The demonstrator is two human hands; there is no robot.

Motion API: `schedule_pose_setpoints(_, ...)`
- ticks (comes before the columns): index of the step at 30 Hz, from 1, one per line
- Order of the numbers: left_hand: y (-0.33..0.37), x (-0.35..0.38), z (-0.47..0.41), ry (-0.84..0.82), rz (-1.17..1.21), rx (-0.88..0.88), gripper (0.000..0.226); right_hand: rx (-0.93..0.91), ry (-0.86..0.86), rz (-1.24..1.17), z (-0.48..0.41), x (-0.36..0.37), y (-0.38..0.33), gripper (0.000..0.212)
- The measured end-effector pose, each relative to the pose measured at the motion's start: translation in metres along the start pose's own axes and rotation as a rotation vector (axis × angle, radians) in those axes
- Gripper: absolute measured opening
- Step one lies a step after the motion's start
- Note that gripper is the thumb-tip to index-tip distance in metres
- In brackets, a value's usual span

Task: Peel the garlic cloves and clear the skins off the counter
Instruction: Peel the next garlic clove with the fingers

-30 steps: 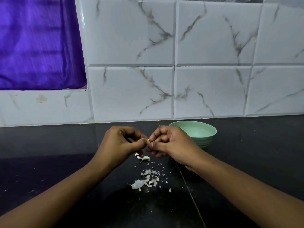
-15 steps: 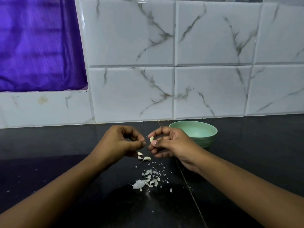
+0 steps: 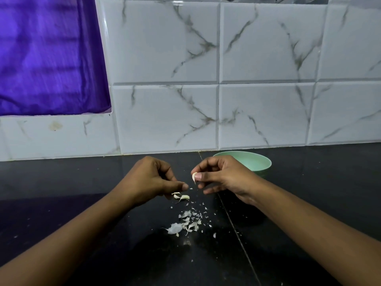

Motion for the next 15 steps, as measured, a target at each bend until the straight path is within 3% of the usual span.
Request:
schedule_pose_setpoints(2, -0.001, 0.001, -0.001, -0.004, 0.003, 0.004, 0.035, -0.004, 0.015, -0.027, -0.001, -0.002, 0.000, 0.007)
schedule_pose_setpoints(8, -0.006, 0.014, -0.002, -0.068, 0.197, -0.049, 0.009, -0.039, 0.071, -0.018, -0.001, -0.003, -0.002, 0.009)
schedule_pose_setpoints(11, -0.008, 0.021, -0.002, -0.088, 0.314, -0.065, 0.018, -0.074, 0.077, -0.006, -0.002, 0.002, -0.001, 0.011)
schedule_pose_setpoints(15, -0.011, 0.023, -0.004, -0.056, 0.422, -0.067, 0.008, -0.128, 0.130, -0.044, -0.002, 0.002, -0.001, 0.014)
Point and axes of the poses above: each hand's wrist, its own z-axis away from the middle knuckle, its own x-axis out of the palm, y = z × x, the point moved 8 cm from there along -z, towards the middle knuckle, and after that the axes turned 10 degrees about -x, right-handed, at the moved point
